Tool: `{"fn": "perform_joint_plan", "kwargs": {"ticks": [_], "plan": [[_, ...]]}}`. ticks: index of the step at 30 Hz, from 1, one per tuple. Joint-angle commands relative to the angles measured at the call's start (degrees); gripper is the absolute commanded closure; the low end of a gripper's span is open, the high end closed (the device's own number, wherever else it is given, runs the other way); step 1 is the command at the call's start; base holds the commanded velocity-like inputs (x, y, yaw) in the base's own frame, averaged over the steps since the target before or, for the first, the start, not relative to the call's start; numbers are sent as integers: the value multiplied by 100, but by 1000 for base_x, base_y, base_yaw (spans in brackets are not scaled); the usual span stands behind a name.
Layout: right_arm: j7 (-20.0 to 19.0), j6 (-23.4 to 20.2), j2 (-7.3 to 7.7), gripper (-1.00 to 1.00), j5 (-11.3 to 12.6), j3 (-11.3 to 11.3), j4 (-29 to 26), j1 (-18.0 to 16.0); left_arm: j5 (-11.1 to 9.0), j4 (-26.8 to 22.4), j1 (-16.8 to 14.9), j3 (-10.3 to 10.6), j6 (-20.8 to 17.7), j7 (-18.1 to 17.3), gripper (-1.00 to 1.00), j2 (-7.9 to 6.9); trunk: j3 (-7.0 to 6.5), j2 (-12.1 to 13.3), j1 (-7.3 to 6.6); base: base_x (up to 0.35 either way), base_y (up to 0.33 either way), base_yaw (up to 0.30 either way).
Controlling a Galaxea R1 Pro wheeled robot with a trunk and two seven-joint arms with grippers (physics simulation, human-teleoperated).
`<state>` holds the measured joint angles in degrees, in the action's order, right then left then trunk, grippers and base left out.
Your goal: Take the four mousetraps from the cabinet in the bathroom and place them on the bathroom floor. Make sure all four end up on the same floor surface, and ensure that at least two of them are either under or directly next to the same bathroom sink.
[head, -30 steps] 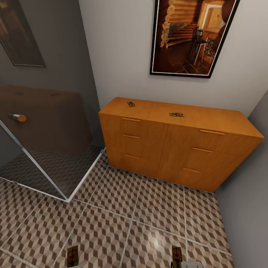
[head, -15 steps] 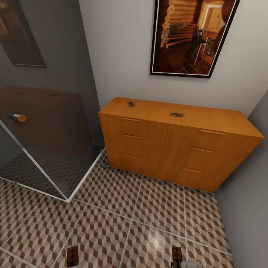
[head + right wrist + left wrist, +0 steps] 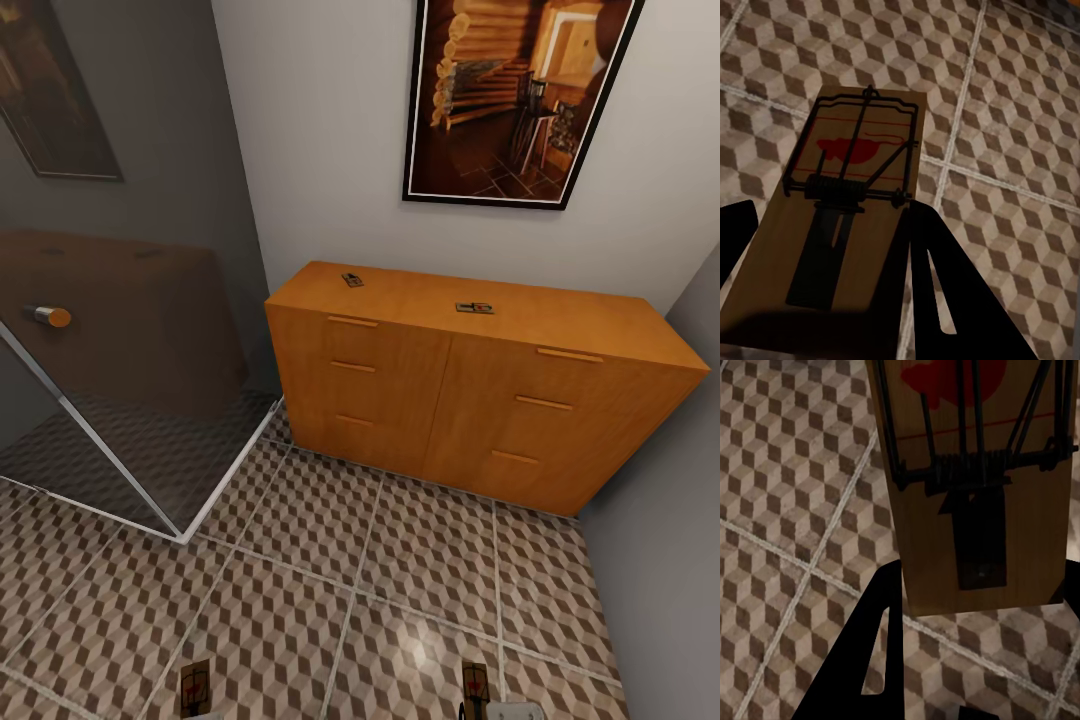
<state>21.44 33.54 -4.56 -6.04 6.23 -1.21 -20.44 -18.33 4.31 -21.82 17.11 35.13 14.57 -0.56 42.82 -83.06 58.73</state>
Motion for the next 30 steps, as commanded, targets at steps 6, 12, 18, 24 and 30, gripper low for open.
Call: {"fn": "perform_joint_plan", "kwargs": {"ticks": [6,12,18,24,30], "plan": [[27,3,-1,100,-38,19,7,-4,-3,18,-7,47,20,46,100,3,4,-2,0,0,0,0],[27,3,-2,100,-38,19,7,-3,-2,18,-7,47,20,46,100,3,4,-2,0,0,0,0],[27,3,-1,100,-38,19,7,-5,-2,18,-10,47,20,46,100,3,4,-2,0,0,0,0],[27,3,-1,100,-38,19,7,-4,-3,18,-8,47,20,46,100,3,4,-2,0,0,0,0],[27,3,-1,100,-38,19,7,-4,0,18,-7,47,20,46,100,3,4,-2,0,0,0,0]]}}
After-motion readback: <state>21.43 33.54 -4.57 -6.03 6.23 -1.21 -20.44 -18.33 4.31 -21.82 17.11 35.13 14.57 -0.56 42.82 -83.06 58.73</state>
